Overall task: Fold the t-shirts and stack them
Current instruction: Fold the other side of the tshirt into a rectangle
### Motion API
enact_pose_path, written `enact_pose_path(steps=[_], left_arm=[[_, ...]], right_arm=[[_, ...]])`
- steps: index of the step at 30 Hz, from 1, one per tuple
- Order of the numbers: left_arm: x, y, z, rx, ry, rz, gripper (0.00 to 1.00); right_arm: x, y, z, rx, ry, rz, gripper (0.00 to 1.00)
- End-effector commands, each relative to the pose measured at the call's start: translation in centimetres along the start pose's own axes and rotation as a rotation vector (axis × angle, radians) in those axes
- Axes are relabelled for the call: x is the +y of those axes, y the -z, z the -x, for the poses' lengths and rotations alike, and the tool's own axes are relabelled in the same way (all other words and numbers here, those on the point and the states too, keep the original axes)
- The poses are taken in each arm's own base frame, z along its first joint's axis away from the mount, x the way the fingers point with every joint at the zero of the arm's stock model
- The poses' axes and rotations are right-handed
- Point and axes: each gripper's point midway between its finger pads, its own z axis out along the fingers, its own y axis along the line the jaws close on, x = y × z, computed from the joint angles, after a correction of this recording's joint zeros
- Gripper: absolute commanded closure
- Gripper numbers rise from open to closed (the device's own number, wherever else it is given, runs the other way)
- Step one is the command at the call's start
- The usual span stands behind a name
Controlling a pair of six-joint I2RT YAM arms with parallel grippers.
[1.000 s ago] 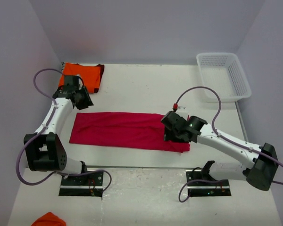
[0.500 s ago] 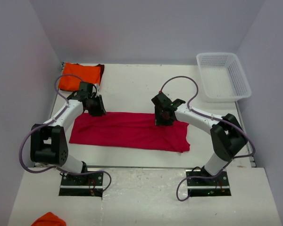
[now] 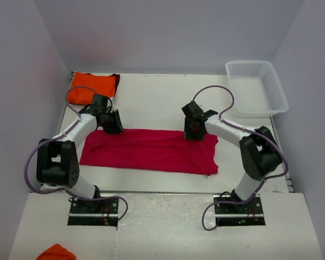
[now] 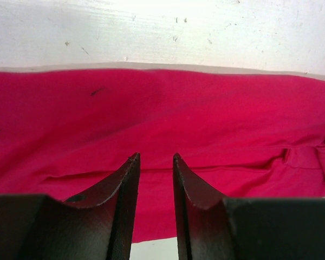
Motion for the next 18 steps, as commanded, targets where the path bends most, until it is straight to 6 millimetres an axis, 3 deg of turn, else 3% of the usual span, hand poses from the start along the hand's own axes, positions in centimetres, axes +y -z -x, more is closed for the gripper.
enact_pose_path(steps=[1,14,18], left_arm=[[-1.10,0.44,1.75,-0.053,-0.039,-0.044,0.68],[-0.64,0.35,1.72,-0.048,-0.042,-0.022,0.67],[-0.60,0.13,1.52,-0.040,-0.042,-0.022,0.67]], right_arm=[[0.80,-0.53,0.39,-0.005,0.012,0.036,0.55],[1.40,-1.41,-0.55,0.023,0.007,0.078,0.69],[0.89,-1.38,-0.07,0.004,0.014,0.046,0.97]])
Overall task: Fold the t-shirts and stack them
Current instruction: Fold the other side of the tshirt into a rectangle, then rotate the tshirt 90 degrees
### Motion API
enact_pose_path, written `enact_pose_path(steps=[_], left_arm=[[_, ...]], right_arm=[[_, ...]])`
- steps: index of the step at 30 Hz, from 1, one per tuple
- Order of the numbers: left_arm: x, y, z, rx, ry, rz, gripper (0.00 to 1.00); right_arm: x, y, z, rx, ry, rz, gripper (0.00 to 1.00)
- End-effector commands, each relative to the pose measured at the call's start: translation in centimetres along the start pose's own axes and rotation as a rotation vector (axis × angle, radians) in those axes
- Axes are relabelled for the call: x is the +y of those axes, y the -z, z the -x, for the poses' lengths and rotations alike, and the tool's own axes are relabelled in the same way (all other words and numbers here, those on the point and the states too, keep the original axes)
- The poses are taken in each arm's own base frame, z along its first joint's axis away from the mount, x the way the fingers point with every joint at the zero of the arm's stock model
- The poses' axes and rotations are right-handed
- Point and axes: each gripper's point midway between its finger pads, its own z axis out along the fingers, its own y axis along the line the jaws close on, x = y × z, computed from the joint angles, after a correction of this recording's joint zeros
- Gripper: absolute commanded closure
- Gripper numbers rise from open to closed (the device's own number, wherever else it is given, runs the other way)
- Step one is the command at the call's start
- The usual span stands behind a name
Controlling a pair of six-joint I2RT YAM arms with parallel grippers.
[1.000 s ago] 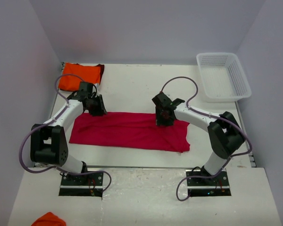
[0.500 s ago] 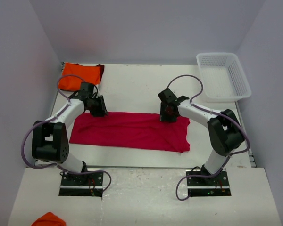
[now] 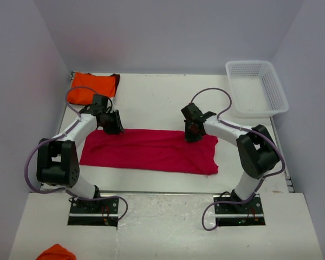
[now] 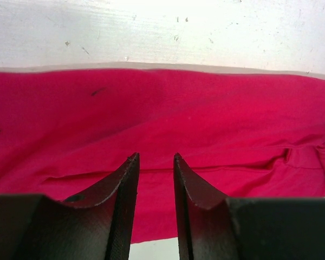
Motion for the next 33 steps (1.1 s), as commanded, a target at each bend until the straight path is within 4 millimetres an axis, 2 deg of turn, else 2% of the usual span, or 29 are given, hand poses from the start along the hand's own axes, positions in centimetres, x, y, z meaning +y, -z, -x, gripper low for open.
enact_pose_path(steps=[1,5,11,14,15,17,18,20,21,22,23,24,25,26,27,28,30,31,32,33], left_arm=[[-0.6,0.3,1.6,-0.047,-0.038,-0.024,0.67],[-0.6,0.2,1.5,-0.046,-0.034,-0.023,0.67],[-0.9,0.7,1.7,-0.059,-0.038,-0.032,0.66],[-0.8,0.8,1.6,-0.064,-0.034,-0.030,0.66],[-0.8,0.8,1.5,-0.061,-0.034,-0.029,0.66],[-0.7,0.9,1.4,-0.063,-0.034,-0.028,0.66],[-0.6,1.0,1.3,-0.064,-0.034,-0.025,0.66],[-0.7,1.1,1.3,-0.070,-0.038,-0.025,0.65],[-0.7,1.2,1.2,-0.069,-0.039,-0.024,0.66],[-0.7,1.3,1.2,-0.070,-0.040,-0.025,0.65],[-0.9,1.6,1.3,-0.075,-0.043,-0.033,0.65],[-1.1,1.7,1.2,-0.076,-0.047,-0.041,0.65],[-1.3,1.8,1.3,-0.080,-0.053,-0.047,0.64],[-1.6,1.9,1.2,-0.078,-0.062,-0.060,0.64],[-2.7,2.1,1.1,-0.071,-0.080,-0.100,0.68],[-3.3,2.1,1.0,-0.067,-0.092,-0.121,0.69],[-5.9,2.6,0.9,-0.074,-0.143,-0.195,0.73],[-7.1,2.7,0.8,-0.073,-0.169,-0.229,0.78],[-8.3,2.4,0.5,-0.060,-0.194,-0.260,0.80],[-11.6,2.6,-0.1,-0.048,-0.274,-0.341,0.87]], right_arm=[[0.0,0.2,1.0,-0.046,0.010,-0.011,1.00],[-0.1,1.5,1.3,-0.085,0.019,-0.010,1.00],[0.9,4.2,-0.7,-0.106,0.049,0.015,1.00],[2.8,5.3,-2.8,-0.094,0.090,0.052,1.00],[4.3,5.8,-4.0,-0.084,0.121,0.083,1.00],[5.8,6.4,-5.4,-0.068,0.154,0.116,1.00],[7.0,6.9,-6.8,-0.053,0.177,0.142,1.00],[7.6,7.5,-8.0,-0.038,0.189,0.140,0.97],[8.0,7.9,-9.1,-0.043,0.189,0.132,0.94],[8.2,8.6,-9.3,-0.056,0.176,0.141,0.84],[7.9,8.6,-10.1,-0.046,0.177,0.137,0.61],[8.1,9.0,-10.8,-0.046,0.165,0.140,0.53],[7.7,9.3,-10.5,-0.076,0.150,0.129,0.45],[7.1,9.2,-10.8,-0.075,0.147,0.111,0.34],[6.7,9.5,-10.6,-0.084,0.133,0.094,0.32],[5.9,9.8,-9.6,-0.135,0.120,0.059,0.30],[4.3,10.9,-8.8,-0.170,0.101,-0.010,0.30],[3.6,11.6,-8.2,-0.199,0.081,-0.039,0.30],[2.2,13.2,-6.9,-0.263,0.061,-0.087,0.30],[1.8,14.0,-6.2,-0.295,0.029,-0.093,0.31]])
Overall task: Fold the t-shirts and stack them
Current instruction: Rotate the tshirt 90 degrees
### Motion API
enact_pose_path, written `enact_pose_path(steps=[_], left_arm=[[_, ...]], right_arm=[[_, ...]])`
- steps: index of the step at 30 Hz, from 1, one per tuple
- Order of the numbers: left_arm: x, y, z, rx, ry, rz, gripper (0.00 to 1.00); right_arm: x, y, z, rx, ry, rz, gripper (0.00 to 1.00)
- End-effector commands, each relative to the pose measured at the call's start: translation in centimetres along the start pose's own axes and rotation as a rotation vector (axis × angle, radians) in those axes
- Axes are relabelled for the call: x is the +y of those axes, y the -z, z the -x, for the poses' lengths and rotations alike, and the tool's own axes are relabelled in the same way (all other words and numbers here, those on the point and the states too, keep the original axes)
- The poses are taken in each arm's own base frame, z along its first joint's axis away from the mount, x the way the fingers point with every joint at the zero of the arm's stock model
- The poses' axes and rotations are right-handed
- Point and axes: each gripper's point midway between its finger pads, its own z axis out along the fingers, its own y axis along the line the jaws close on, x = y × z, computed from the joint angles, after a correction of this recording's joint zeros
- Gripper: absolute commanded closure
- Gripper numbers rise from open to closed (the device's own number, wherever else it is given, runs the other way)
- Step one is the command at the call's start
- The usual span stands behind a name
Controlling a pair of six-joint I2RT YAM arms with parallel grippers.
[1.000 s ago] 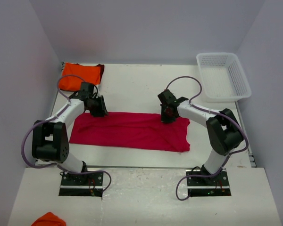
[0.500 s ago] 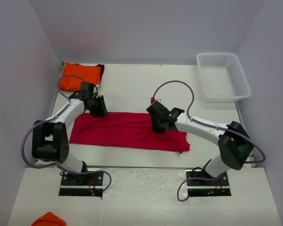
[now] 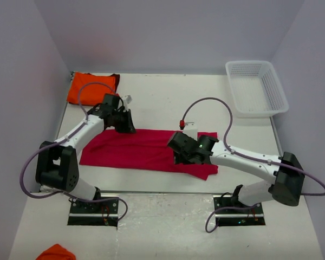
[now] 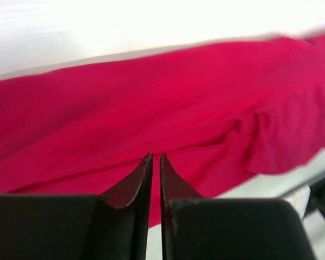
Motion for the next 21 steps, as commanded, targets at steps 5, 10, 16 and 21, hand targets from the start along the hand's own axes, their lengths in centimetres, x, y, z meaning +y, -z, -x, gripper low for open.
enact_pose_path(steps=[5,10,16,21], left_arm=[[-17.7,-3.9,-2.4,0.141,-0.400,-0.417,1.00],[-21.9,-10.5,-6.4,0.333,-0.477,-0.423,1.00],[-24.2,-15.7,-8.0,0.390,-0.557,-0.354,1.00],[-22.9,-17.9,-9.4,0.424,-0.593,-0.268,1.00]], right_arm=[[-5.8,7.4,6.8,-0.284,-0.179,-0.101,1.00],[-8.4,9.1,7.6,-0.308,-0.216,-0.109,1.00],[-10.3,9.8,6.4,-0.311,-0.251,-0.092,1.00],[-11.0,10.3,6.0,-0.320,-0.273,-0.067,1.00]])
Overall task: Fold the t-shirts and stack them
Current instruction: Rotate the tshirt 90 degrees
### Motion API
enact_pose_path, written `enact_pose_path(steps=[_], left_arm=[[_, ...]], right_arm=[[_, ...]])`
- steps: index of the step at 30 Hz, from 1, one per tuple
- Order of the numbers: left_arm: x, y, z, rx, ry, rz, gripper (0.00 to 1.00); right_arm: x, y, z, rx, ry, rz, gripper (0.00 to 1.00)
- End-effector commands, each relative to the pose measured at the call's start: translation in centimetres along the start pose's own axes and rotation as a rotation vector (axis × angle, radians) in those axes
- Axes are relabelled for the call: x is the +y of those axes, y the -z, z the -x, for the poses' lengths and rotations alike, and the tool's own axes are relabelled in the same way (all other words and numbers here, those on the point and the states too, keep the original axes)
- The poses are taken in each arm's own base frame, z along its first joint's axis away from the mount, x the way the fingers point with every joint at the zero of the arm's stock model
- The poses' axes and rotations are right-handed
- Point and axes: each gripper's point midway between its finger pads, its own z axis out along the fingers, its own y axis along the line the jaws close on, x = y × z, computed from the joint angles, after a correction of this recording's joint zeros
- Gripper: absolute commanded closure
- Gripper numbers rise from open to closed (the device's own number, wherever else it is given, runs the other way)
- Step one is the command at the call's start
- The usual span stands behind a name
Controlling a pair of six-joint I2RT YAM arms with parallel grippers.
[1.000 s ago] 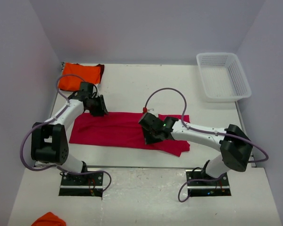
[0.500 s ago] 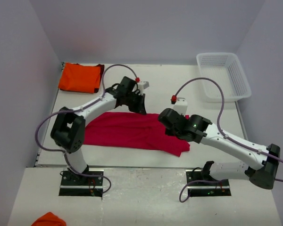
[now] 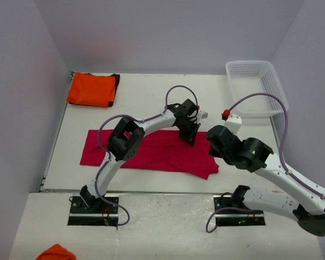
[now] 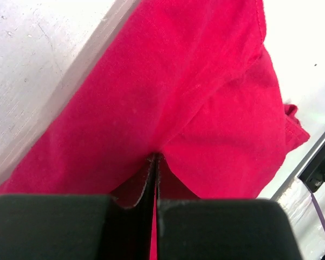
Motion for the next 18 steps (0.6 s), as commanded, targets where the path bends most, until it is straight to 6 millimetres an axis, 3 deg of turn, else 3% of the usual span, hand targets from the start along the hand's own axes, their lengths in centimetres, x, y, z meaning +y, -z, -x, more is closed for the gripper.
enact_pose_path(steps=[1,4,6,9,12,13,15,16,18], left_arm=[[2.1,-1.1,-1.1,0.059,-0.023,0.094,1.00],[4.7,-2.9,-2.3,0.111,-0.007,0.174,1.00],[6.3,-3.4,-1.7,0.109,-0.007,0.231,1.00],[8.2,-5.2,0.3,0.085,0.024,0.220,1.00],[10.3,-5.5,2.5,0.040,0.081,0.165,1.00],[10.9,-4.2,5.2,-0.035,0.093,0.109,1.00],[11.8,-2.8,7.5,-0.114,0.145,0.047,1.00],[13.2,-1.0,9.5,-0.192,0.161,0.008,1.00],[13.9,1.8,12.0,-0.283,0.176,-0.013,1.00]], right_arm=[[-0.8,0.5,0.3,-0.018,-0.012,0.001,1.00],[-0.2,0.8,0.5,-0.023,-0.021,0.040,1.00],[0.3,0.7,0.3,-0.009,-0.011,0.065,1.00],[1.2,0.1,-0.3,0.017,0.006,0.081,1.00],[1.7,-0.7,-1.5,0.065,0.028,0.078,1.00],[1.9,-0.9,-1.7,0.073,0.029,0.079,1.00],[1.9,-1.6,-2.6,0.099,0.045,0.069,1.00],[2.2,-1.9,-2.8,0.102,0.048,0.073,1.00],[2.4,-2.4,-3.5,0.128,0.060,0.074,1.00]])
